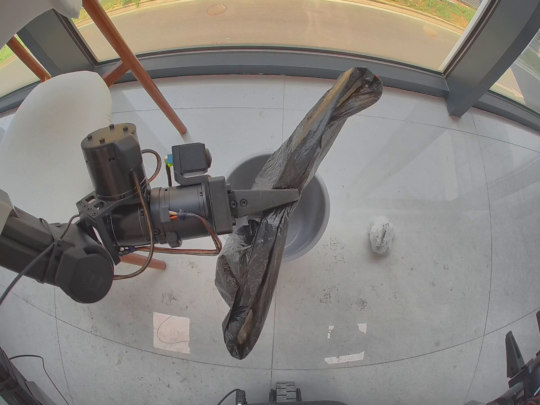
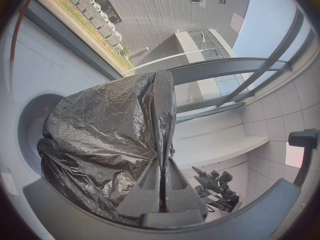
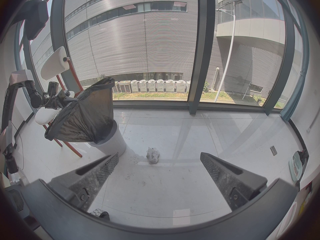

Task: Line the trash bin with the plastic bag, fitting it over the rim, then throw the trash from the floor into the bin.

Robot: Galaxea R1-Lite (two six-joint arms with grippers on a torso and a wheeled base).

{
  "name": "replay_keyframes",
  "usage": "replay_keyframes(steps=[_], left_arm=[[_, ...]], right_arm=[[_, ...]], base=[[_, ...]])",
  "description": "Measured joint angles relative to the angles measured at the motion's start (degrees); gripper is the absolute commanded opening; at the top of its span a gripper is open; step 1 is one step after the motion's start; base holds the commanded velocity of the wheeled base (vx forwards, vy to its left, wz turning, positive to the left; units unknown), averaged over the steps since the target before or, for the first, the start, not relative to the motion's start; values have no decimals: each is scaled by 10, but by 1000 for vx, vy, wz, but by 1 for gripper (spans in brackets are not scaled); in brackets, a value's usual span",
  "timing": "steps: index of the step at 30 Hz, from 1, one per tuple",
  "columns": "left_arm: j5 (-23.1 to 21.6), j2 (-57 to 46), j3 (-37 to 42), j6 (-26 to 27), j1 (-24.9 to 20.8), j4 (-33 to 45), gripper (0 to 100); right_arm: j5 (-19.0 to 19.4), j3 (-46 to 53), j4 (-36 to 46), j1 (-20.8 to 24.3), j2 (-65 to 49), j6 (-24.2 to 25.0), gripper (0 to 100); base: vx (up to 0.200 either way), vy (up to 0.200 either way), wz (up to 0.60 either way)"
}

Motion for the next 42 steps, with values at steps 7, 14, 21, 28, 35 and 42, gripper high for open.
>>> replay_keyframes(steps=[7, 14, 21, 28, 35, 42], left_arm=[[33, 18, 19, 50, -10, -3, 0], [33, 23, 30, 49, -18, -3, 0], [32, 23, 35, 49, -26, -3, 0], [33, 23, 36, 49, -42, -4, 0], [33, 23, 43, 51, -52, -9, 0], [32, 23, 68, 52, -60, -41, 0]], right_arm=[[0, 0, 0, -1, 0, -2, 100], [-2, -1, -10, -1, 0, -2, 100], [7, -62, -34, 26, 41, 34, 100], [23, -135, -35, 135, 164, 104, 100], [64, -230, -34, 191, 304, 287, 100], [162, -296, -34, 211, 427, 375, 100]], base=[[0, 0, 0], [0, 0, 0], [0, 0, 0], [0, 0, 0], [0, 0, 0], [0, 0, 0]])
